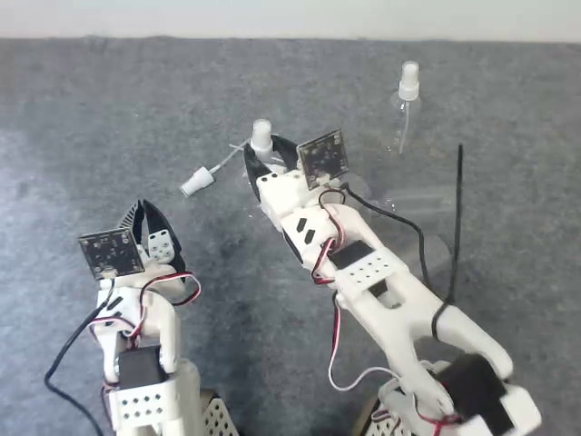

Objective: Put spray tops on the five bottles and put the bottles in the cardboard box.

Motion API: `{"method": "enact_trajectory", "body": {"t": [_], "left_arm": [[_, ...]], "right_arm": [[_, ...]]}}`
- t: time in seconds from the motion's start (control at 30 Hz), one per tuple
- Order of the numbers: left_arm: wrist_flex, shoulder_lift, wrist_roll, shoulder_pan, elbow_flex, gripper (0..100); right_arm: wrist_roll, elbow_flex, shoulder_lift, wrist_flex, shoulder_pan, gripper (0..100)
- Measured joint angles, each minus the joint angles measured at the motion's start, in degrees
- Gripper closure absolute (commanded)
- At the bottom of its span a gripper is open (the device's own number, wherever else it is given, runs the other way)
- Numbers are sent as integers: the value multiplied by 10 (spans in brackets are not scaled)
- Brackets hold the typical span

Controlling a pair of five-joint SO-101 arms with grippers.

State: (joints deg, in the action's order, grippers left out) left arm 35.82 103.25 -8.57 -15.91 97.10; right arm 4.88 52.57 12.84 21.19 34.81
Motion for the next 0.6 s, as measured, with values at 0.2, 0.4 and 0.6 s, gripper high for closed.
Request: {"method": "enact_trajectory", "body": {"t": [0.2,0.4,0.6], "left_arm": [[0,0,0,0,0,988],[0,0,0,0,0,988],[0,0,0,0,0,988]], "right_arm": [[-9,0,-24,14,10,993],[-12,0,-24,14,25,993],[-12,0,-25,14,26,993]]}}
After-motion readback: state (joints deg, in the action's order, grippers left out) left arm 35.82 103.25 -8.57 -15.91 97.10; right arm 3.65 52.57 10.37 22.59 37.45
